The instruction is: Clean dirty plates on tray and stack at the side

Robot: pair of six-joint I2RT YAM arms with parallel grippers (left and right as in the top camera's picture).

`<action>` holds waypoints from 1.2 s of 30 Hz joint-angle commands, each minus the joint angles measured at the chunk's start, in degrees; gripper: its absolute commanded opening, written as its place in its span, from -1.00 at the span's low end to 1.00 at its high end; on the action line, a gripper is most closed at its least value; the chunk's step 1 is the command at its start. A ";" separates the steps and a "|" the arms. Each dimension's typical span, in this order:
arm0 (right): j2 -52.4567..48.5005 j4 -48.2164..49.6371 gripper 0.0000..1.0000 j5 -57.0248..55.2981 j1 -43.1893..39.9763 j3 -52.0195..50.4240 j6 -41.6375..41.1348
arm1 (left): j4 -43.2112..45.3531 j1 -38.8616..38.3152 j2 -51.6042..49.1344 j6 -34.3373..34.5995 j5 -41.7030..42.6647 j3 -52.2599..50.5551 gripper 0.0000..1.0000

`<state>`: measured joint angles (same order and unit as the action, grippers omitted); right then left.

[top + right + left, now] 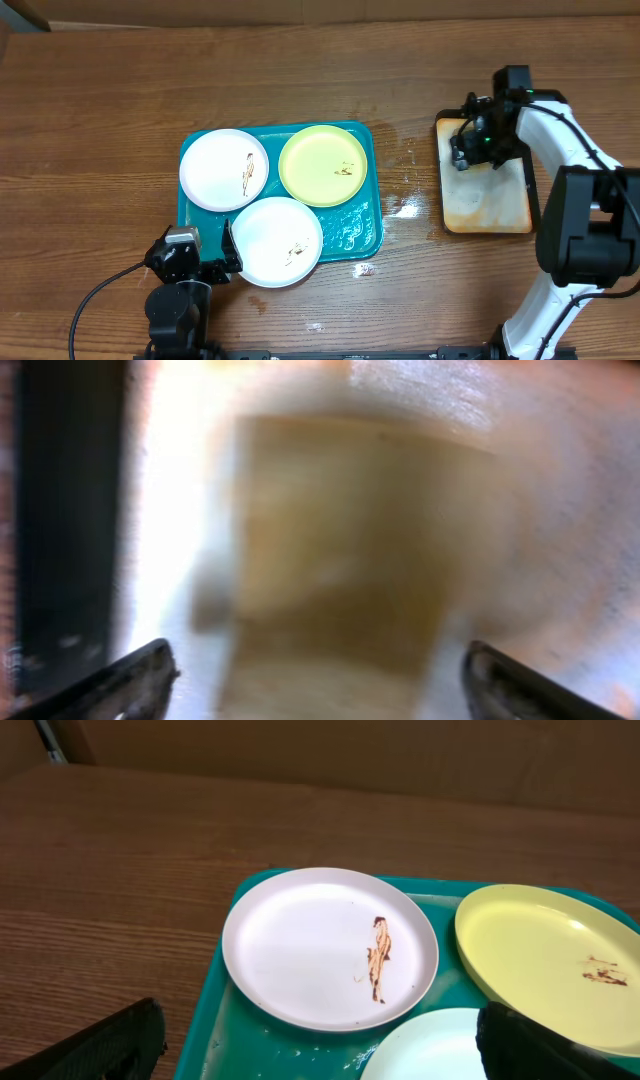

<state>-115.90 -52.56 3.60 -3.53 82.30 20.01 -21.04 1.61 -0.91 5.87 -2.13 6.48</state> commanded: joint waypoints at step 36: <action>-0.17 9.70 0.61 8.13 -0.94 -0.37 -2.78 | 0.28 0.35 0.66 0.35 0.26 -0.26 1.00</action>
<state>-115.90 -43.20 9.93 -4.73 82.30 17.80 -21.04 1.61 -0.91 5.87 -2.11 6.48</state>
